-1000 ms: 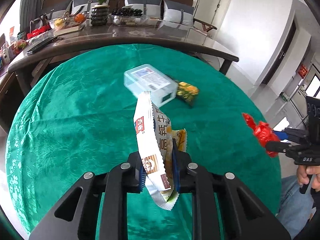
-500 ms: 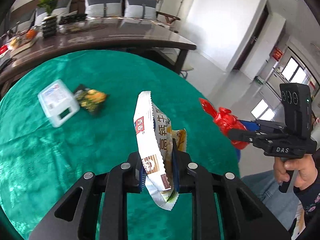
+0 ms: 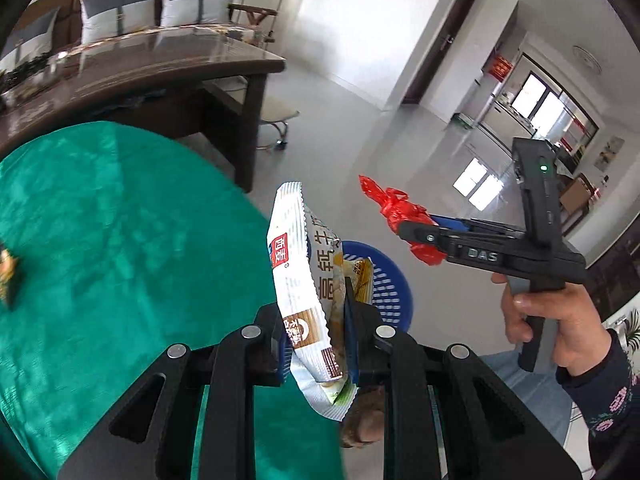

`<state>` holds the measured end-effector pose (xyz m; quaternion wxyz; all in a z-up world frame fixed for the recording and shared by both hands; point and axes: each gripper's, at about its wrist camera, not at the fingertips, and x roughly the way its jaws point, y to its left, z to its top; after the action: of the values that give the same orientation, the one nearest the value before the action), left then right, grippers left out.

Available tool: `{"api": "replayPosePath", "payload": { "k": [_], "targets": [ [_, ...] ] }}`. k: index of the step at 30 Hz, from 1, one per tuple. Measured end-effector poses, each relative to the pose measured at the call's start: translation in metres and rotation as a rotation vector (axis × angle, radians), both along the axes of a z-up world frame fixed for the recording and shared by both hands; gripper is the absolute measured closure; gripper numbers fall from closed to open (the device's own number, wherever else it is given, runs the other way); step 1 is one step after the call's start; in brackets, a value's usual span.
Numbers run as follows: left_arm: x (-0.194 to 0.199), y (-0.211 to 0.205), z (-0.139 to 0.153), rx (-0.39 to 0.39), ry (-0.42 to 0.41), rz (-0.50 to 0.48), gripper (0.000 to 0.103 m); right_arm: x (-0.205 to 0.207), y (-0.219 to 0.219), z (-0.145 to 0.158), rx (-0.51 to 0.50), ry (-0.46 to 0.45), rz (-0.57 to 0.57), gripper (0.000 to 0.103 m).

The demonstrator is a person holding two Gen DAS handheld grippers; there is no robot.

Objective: Collect trash
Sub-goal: 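Carry wrapper and red bag to the blue basket and release both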

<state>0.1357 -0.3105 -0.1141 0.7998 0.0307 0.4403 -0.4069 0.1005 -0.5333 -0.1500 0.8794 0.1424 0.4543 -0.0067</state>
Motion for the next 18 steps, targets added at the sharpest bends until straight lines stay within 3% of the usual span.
{"api": "replayPosePath", "payload": {
  "k": [7, 18],
  "targets": [
    [-0.002, -0.095, -0.027, 0.050, 0.024, -0.049, 0.083, -0.009, -0.067, -0.037, 0.002, 0.054, -0.154, 0.058],
    [0.019, -0.180, -0.101, 0.114, 0.101, -0.088, 0.082, -0.027, -0.116, -0.076, 0.085, 0.136, -0.235, 0.058]
  ]
}}
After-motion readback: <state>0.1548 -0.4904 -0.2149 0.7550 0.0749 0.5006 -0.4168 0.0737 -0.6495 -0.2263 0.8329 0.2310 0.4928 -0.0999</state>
